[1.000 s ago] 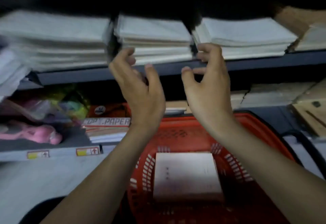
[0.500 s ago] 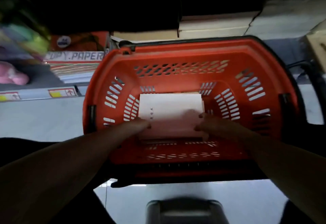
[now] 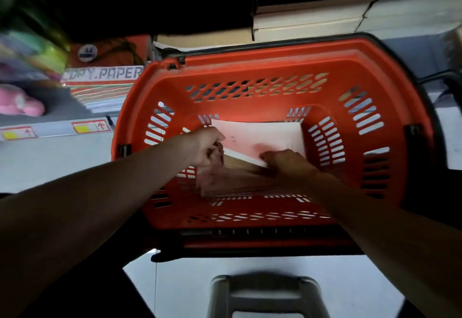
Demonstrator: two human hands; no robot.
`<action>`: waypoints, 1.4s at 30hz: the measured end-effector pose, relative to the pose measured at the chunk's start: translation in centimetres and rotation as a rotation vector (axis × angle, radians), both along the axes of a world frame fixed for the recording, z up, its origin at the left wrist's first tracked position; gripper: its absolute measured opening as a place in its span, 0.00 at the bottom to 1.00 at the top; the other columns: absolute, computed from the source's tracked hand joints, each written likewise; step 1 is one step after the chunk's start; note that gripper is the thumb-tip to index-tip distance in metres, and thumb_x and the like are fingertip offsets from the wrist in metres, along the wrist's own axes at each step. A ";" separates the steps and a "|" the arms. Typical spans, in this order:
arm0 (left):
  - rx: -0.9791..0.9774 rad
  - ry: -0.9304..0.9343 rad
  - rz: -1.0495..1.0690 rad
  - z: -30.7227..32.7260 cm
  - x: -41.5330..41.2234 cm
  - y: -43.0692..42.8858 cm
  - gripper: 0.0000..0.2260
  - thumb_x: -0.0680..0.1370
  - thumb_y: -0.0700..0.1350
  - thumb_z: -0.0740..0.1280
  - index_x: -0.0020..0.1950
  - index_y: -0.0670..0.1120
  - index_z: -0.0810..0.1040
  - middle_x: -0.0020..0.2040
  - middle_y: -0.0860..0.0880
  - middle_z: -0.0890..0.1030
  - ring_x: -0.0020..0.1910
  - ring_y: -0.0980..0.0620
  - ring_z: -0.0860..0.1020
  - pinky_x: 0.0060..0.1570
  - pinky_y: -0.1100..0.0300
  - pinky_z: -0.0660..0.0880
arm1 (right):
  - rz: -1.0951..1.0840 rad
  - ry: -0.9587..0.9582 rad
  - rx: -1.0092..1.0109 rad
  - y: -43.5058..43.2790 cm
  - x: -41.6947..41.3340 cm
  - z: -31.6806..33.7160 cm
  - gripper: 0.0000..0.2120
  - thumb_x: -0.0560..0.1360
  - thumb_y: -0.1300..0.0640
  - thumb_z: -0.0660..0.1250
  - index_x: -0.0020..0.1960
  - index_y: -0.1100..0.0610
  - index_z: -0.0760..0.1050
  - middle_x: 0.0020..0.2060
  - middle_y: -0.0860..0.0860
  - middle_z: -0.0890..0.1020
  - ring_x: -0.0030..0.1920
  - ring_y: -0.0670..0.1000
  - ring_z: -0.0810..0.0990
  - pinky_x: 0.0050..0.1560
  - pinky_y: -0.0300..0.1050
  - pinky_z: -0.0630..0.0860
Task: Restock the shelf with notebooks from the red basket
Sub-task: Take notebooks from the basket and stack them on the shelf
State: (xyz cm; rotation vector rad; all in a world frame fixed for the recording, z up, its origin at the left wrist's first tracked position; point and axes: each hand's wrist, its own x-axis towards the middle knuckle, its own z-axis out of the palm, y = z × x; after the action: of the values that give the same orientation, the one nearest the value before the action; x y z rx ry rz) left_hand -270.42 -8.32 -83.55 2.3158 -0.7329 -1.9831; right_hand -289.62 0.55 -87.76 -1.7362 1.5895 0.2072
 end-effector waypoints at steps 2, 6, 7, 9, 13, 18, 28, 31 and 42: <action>-0.011 -0.007 0.002 0.2 0.3 0.5 0.10 0.80 0.49 0.61 0.41 0.46 0.70 0.33 0.49 0.68 0.28 0.54 0.66 0.28 0.63 0.63 | -0.041 -0.029 -0.053 -0.1 0.0 0.9 0.12 0.79 0.54 0.63 0.62 0.54 0.75 0.56 0.58 0.81 0.57 0.60 0.78 0.50 0.44 0.70; -0.035 -0.011 0.073 0.2 0.8 1.8 0.17 0.80 0.56 0.60 0.47 0.43 0.75 0.40 0.45 0.75 0.38 0.49 0.74 0.38 0.58 0.74 | -0.168 -0.178 -0.079 0.6 0.0 1.8 0.10 0.77 0.54 0.67 0.58 0.52 0.78 0.50 0.55 0.83 0.52 0.57 0.80 0.45 0.42 0.68; -0.076 -0.032 0.095 0.3 0.4 2.4 0.16 0.80 0.56 0.60 0.51 0.43 0.76 0.44 0.45 0.76 0.41 0.48 0.75 0.42 0.56 0.75 | -0.182 -0.217 -0.088 0.6 0.2 2.2 0.10 0.76 0.53 0.67 0.57 0.52 0.78 0.49 0.54 0.84 0.52 0.56 0.80 0.44 0.42 0.68; -0.181 0.001 0.145 1.0 -1.1 3.7 0.12 0.79 0.54 0.64 0.52 0.45 0.76 0.48 0.45 0.76 0.42 0.49 0.76 0.42 0.55 0.75 | -0.187 -0.303 -0.149 0.4 0.8 3.6 0.11 0.75 0.46 0.64 0.54 0.50 0.78 0.46 0.50 0.83 0.49 0.54 0.80 0.43 0.42 0.66; -0.403 0.162 0.115 2.8 -4.7 6.3 0.27 0.62 0.60 0.74 0.55 0.49 0.73 0.55 0.47 0.80 0.47 0.46 0.82 0.42 0.50 0.81 | -0.291 -0.342 -0.145 -0.7 2.8 7.5 0.11 0.74 0.53 0.69 0.54 0.55 0.80 0.43 0.50 0.83 0.48 0.52 0.82 0.42 0.41 0.72; -0.714 -0.276 -0.056 5.1 -3.6 5.3 0.10 0.76 0.44 0.66 0.56 0.42 0.74 0.51 0.45 0.81 0.52 0.43 0.79 0.51 0.54 0.76 | -0.547 -0.785 0.233 0.1 2.7 10.4 0.14 0.73 0.63 0.72 0.58 0.56 0.81 0.49 0.52 0.86 0.44 0.43 0.82 0.51 0.46 0.80; -0.952 0.438 -0.056 15.3 -4.0 5.5 0.19 0.68 0.36 0.77 0.57 0.42 0.79 0.50 0.48 0.86 0.47 0.50 0.85 0.44 0.54 0.82 | -0.896 -0.927 0.247 -0.4 -5.7 15.1 0.33 0.66 0.55 0.76 0.68 0.45 0.68 0.57 0.45 0.82 0.61 0.47 0.77 0.68 0.56 0.66; -1.026 0.579 -0.081 18.2 -3.3 4.0 0.20 0.67 0.34 0.76 0.58 0.41 0.79 0.52 0.46 0.85 0.50 0.47 0.84 0.44 0.55 0.81 | -0.882 -1.109 0.232 -0.4 -6.3 16.9 0.26 0.70 0.56 0.73 0.67 0.48 0.73 0.60 0.49 0.82 0.62 0.52 0.79 0.63 0.55 0.73; -1.161 0.904 -0.001 27.4 -2.2 -1.2 0.28 0.60 0.55 0.81 0.57 0.50 0.82 0.59 0.44 0.83 0.56 0.45 0.82 0.48 0.55 0.81 | -0.872 -1.332 -0.546 -3.7 -6.6 29.2 0.35 0.48 0.49 0.85 0.51 0.59 0.83 0.49 0.58 0.86 0.48 0.59 0.86 0.41 0.48 0.82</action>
State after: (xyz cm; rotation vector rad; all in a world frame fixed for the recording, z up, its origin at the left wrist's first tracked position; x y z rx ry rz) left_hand -272.64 -9.52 -56.10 0.6927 -1.2322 -1.5779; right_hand -296.25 -3.15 -58.54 -0.8571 1.1506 -1.5667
